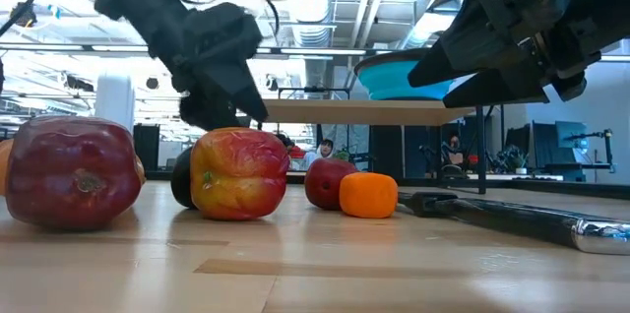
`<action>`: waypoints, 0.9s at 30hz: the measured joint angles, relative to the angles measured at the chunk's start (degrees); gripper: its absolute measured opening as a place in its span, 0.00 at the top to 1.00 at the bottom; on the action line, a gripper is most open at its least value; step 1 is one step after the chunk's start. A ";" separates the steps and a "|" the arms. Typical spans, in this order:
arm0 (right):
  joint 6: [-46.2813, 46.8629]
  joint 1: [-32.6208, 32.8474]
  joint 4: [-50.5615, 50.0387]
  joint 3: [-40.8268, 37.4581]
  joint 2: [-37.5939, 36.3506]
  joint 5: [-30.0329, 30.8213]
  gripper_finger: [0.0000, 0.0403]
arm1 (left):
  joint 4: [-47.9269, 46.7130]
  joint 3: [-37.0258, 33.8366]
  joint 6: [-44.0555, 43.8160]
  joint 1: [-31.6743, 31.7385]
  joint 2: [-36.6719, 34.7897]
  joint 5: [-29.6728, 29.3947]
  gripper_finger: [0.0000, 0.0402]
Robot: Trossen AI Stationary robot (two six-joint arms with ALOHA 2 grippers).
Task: Pick & Place Fruit
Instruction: Put the yellow bell pepper into the blue strainer bowl on the shelf
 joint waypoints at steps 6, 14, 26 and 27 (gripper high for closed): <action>-1.24 0.02 0.04 0.00 0.00 0.00 0.22 | -12.51 2.19 -10.10 -0.99 -3.37 -6.03 0.10; -1.41 0.04 -0.07 0.00 0.00 1.31 0.22 | -12.04 2.27 -22.19 -1.52 1.81 -1.22 0.13; -1.37 0.04 0.07 0.00 0.00 1.46 0.22 | -1.41 2.15 -18.29 -0.03 8.26 -0.82 0.14; -1.37 0.04 0.13 0.00 0.00 1.46 0.22 | -0.39 2.19 -17.46 0.03 8.37 -0.82 0.14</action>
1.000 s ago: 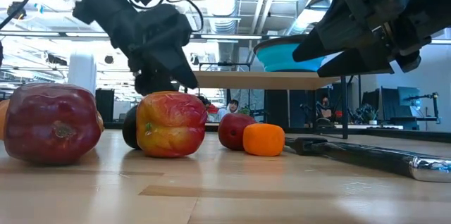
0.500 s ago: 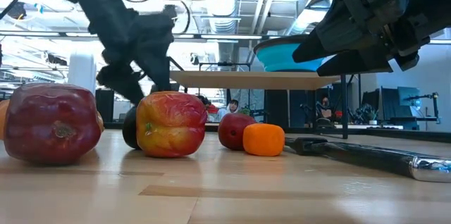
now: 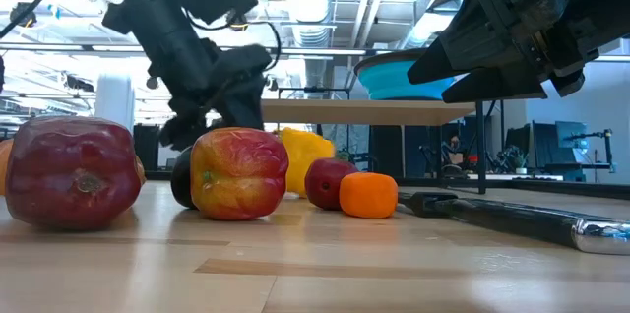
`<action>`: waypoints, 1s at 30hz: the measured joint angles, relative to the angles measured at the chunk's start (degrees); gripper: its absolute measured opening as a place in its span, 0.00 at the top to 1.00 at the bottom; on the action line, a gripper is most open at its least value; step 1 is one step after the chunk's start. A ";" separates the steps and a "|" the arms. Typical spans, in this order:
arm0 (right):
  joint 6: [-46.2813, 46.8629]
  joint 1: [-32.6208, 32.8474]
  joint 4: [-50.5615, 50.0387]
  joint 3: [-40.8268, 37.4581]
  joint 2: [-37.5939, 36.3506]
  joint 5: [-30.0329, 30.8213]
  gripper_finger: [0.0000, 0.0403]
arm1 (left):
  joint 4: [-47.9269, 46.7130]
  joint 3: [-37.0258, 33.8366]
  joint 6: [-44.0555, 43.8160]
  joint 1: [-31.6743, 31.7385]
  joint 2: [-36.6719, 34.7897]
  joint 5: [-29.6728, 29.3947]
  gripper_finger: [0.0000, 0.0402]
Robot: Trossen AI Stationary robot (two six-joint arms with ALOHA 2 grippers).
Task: Pick & Place Fruit
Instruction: Put the yellow bell pepper into the blue strainer bowl on the shelf
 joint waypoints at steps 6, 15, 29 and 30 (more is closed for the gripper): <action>0.02 0.00 0.05 0.00 0.00 -0.05 0.22 | 0.65 0.00 13.92 -0.12 0.51 -0.08 0.14; 0.13 0.00 0.05 0.00 0.00 -0.20 0.22 | 7.84 -1.75 34.35 0.24 0.50 -7.00 0.15; 0.08 -0.85 1.37 0.00 0.02 -0.59 0.22 | 41.00 -12.11 43.95 4.28 4.50 -5.06 0.08; 0.07 -0.85 1.52 -0.02 0.02 -0.59 0.22 | 42.35 -12.15 44.54 4.42 5.48 -4.95 0.07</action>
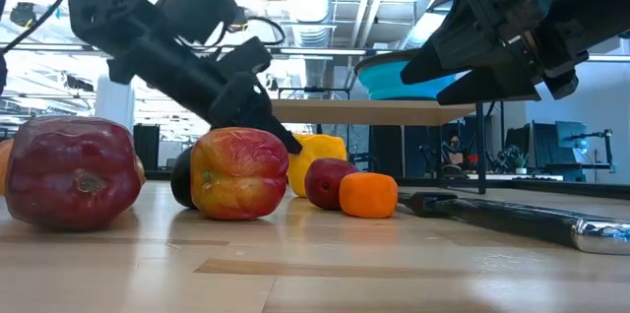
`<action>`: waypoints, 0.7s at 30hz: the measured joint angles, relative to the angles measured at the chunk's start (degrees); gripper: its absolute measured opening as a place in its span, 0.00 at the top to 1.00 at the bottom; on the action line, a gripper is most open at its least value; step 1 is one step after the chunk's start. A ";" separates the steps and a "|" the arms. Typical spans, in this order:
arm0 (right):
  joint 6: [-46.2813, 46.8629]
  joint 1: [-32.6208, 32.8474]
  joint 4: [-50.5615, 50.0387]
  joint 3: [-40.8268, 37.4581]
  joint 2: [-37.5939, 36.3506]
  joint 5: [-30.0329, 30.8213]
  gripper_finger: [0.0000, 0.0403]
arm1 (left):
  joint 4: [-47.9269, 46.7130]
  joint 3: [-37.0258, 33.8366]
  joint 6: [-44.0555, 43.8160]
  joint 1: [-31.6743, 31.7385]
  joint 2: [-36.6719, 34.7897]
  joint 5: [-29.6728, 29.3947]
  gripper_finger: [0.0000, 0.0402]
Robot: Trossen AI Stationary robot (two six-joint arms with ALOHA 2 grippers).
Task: Pick & Place Fruit
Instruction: Put the yellow bell pepper into the blue strainer bowl on the shelf
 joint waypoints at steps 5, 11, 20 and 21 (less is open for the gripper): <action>0.06 0.02 0.44 0.00 0.00 -0.02 0.22 | 7.52 0.08 0.53 0.68 5.26 1.39 0.05; 0.04 0.02 0.93 0.00 0.00 -0.02 0.22 | 13.99 1.52 4.06 0.52 10.62 4.70 0.08; -9.03 -0.90 -0.58 0.79 -0.63 -4.64 0.22 | 14.56 2.51 9.09 0.52 9.99 10.62 0.28; -12.67 -1.31 -0.50 1.40 -1.05 -6.94 0.22 | 14.54 2.51 9.07 0.54 9.09 12.22 0.30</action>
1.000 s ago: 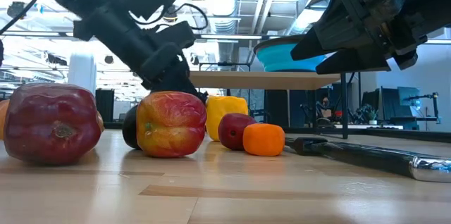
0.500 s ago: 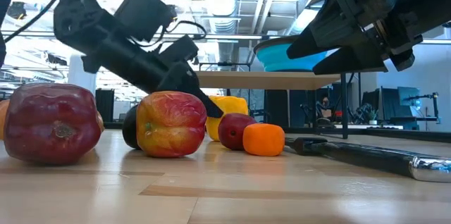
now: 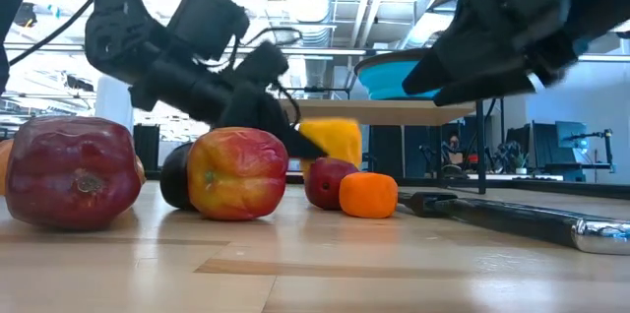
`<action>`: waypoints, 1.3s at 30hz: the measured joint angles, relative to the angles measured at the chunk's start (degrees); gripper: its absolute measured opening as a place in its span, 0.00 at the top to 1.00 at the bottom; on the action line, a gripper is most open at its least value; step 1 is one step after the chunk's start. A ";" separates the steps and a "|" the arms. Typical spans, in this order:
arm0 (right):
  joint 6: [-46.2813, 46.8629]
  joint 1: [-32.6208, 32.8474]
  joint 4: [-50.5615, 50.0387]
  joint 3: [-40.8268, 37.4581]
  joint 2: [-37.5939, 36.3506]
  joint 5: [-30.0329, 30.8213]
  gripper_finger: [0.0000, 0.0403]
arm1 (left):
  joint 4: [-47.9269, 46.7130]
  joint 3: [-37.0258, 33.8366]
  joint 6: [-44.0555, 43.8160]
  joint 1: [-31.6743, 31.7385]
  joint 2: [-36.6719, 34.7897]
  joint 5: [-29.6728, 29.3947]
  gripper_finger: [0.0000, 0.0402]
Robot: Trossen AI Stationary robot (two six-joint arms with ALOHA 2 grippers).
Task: Pick & Place Fruit
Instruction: Put the yellow bell pepper into the blue strainer bowl on the shelf
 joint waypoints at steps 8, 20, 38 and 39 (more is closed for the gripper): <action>-21.67 -5.00 -1.24 2.25 -8.68 -18.55 0.17 | -0.96 -0.02 0.23 -1.62 -9.99 11.51 0.25; -33.24 -9.63 4.53 -0.19 -12.83 -21.16 0.03 | -2.90 -0.04 1.18 -4.52 -13.48 12.77 0.25; -45.45 -16.02 24.10 -2.16 -10.71 -26.78 0.09 | -3.47 -0.13 1.73 -4.52 -13.38 12.73 0.24; -45.47 -16.25 24.01 -2.16 -10.71 -27.50 0.12 | -3.47 -0.13 1.57 -4.52 -13.39 12.71 0.24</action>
